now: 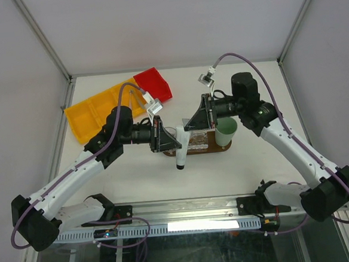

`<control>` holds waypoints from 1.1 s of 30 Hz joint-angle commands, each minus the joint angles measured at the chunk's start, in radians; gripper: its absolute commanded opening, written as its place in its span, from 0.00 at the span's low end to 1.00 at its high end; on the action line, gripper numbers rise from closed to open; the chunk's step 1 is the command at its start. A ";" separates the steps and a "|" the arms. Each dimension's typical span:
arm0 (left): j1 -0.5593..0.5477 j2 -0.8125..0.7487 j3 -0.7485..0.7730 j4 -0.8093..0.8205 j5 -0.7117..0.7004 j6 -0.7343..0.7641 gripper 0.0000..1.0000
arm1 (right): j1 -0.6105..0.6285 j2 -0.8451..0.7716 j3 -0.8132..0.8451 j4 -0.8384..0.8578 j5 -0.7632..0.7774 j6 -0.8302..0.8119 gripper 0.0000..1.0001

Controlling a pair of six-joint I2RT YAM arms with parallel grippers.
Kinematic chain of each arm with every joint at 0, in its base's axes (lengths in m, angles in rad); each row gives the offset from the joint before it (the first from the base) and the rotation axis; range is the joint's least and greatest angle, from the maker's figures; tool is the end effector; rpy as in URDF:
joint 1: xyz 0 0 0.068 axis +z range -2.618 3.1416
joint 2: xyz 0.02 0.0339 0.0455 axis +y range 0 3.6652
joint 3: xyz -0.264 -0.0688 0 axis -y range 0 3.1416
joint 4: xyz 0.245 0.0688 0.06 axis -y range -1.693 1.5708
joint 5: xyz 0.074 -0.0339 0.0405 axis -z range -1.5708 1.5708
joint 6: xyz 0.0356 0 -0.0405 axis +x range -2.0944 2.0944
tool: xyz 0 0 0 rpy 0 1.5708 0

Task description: Prepare toiletry sets of a toothbrush and toothpaste on the tray

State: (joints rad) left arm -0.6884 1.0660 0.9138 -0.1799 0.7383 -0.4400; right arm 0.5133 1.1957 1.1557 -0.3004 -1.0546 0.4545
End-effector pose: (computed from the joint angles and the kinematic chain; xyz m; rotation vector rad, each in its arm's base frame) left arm 0.1689 -0.1700 0.3340 0.8013 1.9310 -1.4272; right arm 0.2085 0.1531 0.3787 -0.8467 1.8971 1.6219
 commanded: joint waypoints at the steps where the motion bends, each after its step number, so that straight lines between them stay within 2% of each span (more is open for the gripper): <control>1: -0.009 -0.002 0.053 0.034 -0.012 0.027 0.00 | 0.015 -0.007 0.017 0.007 -0.072 -0.014 0.04; 2: -0.009 -0.004 0.056 0.031 -0.013 0.029 0.00 | 0.014 -0.012 0.012 0.004 -0.075 -0.021 0.00; 7: -0.008 -0.014 0.070 0.018 -0.032 0.026 0.00 | 0.014 -0.063 -0.031 -0.006 -0.003 -0.051 0.00; 11: -0.009 -0.033 0.074 0.011 -0.064 0.020 0.57 | 0.014 -0.147 -0.081 0.029 0.108 -0.076 0.00; 14: -0.008 -0.060 0.073 0.011 -0.085 0.020 0.78 | 0.014 -0.225 -0.123 0.049 0.175 -0.106 0.00; 18: -0.009 -0.096 0.080 0.006 -0.128 0.026 0.98 | 0.013 -0.305 -0.142 0.007 0.236 -0.189 0.00; 23: -0.008 -0.076 0.160 -0.085 -0.312 0.062 0.99 | 0.014 -0.401 -0.140 -0.107 0.378 -0.355 0.00; 28: 0.032 -0.001 0.307 -0.185 -0.593 0.065 0.99 | 0.012 -0.453 -0.130 -0.181 0.415 -0.536 0.00; 30: 0.077 0.030 0.358 -0.200 -0.662 0.054 0.99 | 0.012 -0.462 -0.121 -0.189 0.456 -0.566 0.00; 33: 0.211 0.069 0.423 -0.196 -0.666 0.018 0.99 | 0.013 -0.459 -0.112 -0.194 0.515 -0.610 0.00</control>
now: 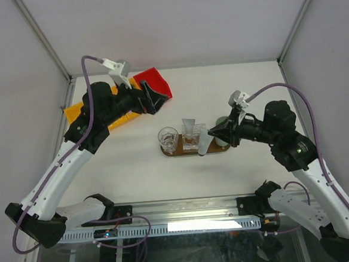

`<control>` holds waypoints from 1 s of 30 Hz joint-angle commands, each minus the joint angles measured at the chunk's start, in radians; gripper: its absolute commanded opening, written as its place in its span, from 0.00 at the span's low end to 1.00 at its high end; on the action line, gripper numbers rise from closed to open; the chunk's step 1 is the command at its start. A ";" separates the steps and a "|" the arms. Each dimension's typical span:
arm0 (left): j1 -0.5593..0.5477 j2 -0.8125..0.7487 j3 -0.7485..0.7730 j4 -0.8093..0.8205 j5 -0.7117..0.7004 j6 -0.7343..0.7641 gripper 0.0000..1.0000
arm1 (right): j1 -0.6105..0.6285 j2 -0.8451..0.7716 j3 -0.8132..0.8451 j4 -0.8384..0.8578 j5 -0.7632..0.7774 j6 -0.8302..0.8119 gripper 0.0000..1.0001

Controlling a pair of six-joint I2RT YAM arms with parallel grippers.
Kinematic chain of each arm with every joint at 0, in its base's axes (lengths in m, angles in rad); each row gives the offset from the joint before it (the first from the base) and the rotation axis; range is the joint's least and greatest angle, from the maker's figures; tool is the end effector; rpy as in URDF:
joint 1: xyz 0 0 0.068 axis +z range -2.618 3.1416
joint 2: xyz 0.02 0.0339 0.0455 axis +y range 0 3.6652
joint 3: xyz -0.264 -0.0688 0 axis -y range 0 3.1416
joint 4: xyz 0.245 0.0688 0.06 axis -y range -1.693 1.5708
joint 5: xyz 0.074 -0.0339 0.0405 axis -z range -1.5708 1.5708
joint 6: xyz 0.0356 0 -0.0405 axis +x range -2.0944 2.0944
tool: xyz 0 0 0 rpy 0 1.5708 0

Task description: Prepare toiletry sets of a toothbrush and toothpaste on the tray

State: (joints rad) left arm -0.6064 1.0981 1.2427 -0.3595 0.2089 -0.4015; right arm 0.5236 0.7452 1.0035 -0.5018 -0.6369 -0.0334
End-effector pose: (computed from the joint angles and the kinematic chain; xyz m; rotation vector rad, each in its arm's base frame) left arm 0.1929 -0.1428 0.4200 0.3478 1.8417 -0.8977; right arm 0.1168 0.0919 0.3884 -0.9427 1.6060 0.9189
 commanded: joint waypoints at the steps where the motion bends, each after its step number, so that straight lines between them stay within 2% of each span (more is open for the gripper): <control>1: 0.166 0.049 0.113 -0.008 -0.129 -0.028 0.99 | 0.001 -0.001 0.046 0.004 0.116 -0.134 0.00; 6: 0.269 0.078 0.159 0.059 -0.181 -0.026 0.99 | -0.002 0.046 0.050 0.048 0.157 -0.170 0.00; 14: 0.355 0.018 0.000 0.184 -0.159 0.038 0.99 | -0.042 0.117 0.038 0.163 0.102 -0.184 0.00; 21: 0.364 -0.069 -0.073 0.207 -0.211 0.073 0.99 | -0.080 0.161 0.040 0.245 0.042 -0.192 0.00; 30: 0.366 -0.094 -0.083 0.211 -0.275 0.110 0.99 | -0.138 0.221 0.023 0.341 -0.057 -0.205 0.00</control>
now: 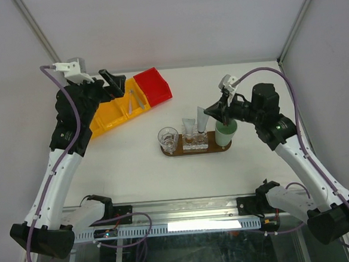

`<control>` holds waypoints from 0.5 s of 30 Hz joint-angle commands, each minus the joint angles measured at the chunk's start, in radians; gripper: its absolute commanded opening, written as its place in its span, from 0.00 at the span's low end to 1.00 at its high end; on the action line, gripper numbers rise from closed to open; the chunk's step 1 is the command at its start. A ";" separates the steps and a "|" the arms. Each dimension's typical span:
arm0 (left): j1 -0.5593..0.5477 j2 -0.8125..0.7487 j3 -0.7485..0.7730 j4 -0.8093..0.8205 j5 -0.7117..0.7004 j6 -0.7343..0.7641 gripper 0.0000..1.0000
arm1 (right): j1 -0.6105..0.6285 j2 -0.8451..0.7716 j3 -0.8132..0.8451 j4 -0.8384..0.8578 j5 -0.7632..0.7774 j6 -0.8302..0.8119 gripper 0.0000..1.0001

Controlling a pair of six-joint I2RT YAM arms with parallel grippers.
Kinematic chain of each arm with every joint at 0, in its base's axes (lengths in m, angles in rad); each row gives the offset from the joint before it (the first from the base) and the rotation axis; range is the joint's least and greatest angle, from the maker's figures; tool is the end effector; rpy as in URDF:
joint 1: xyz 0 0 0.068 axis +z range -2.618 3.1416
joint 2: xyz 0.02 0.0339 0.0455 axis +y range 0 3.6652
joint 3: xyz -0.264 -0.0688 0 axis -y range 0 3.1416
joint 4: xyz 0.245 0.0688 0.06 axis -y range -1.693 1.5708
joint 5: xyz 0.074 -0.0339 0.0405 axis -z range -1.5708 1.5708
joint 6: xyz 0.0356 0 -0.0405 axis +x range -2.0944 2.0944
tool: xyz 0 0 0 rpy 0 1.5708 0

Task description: Prepare toiletry sets of a toothbrush and toothpaste on the tray

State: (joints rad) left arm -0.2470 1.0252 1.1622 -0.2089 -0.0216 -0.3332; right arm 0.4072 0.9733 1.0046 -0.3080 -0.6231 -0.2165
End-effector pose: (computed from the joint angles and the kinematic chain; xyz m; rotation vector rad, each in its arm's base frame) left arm 0.2201 -0.0547 0.4242 -0.0882 1.6575 -0.4246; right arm 0.1878 0.1036 0.3713 -0.9687 1.5781 0.7062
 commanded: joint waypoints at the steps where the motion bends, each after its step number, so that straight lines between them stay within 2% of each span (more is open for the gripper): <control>1: 0.006 -0.023 -0.004 0.060 -0.047 0.042 0.99 | -0.028 -0.008 0.014 0.159 -0.079 -0.026 0.00; 15: 0.022 -0.025 -0.008 0.060 -0.038 0.038 0.99 | -0.061 0.008 -0.043 0.219 -0.122 -0.042 0.00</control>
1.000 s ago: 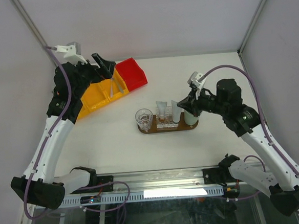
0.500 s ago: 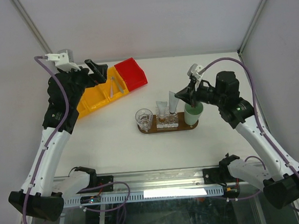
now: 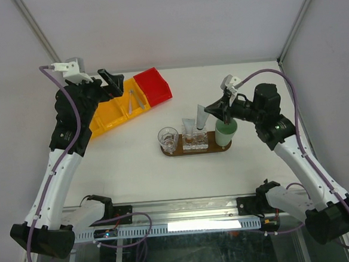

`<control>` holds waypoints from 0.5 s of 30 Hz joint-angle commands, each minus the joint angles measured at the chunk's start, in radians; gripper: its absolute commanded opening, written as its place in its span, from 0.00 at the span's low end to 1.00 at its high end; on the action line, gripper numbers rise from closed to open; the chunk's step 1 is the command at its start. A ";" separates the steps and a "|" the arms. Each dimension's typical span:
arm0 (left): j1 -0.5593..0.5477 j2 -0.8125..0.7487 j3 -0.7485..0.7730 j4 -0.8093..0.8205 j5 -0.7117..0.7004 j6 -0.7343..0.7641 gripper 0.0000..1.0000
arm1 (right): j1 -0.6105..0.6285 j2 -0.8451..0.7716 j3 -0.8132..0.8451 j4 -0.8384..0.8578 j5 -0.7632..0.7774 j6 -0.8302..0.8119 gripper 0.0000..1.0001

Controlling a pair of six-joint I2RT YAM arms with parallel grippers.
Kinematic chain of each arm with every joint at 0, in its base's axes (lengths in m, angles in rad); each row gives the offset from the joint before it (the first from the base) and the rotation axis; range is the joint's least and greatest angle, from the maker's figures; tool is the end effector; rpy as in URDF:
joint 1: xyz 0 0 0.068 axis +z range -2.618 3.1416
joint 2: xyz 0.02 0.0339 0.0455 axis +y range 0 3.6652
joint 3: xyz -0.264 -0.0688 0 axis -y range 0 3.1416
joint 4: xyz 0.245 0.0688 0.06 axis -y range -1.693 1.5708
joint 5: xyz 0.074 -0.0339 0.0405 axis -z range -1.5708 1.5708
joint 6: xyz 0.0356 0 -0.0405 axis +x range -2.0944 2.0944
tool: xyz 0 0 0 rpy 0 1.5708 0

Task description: Prepare toiletry sets of a toothbrush and toothpaste on the tray

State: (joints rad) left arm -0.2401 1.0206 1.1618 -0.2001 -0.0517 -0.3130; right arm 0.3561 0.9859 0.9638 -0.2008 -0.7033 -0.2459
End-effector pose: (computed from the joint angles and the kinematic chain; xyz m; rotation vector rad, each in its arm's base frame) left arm 0.2194 -0.0518 0.4260 -0.0999 1.6402 -0.3820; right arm 0.1974 0.0980 0.3658 -0.9923 1.4947 0.7065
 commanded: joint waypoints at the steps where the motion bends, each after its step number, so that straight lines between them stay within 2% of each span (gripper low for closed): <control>1: 0.016 -0.020 -0.008 0.053 -0.007 0.016 0.99 | -0.012 -0.004 -0.008 0.120 -0.047 -0.011 0.00; 15: 0.021 -0.024 -0.012 0.051 0.002 0.011 0.99 | -0.035 0.018 -0.052 0.177 -0.101 -0.020 0.00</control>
State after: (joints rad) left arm -0.2337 1.0206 1.1507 -0.1936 -0.0513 -0.3134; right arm 0.3328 0.9997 0.9062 -0.1181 -0.7624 -0.2462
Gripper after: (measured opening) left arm 0.990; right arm 0.009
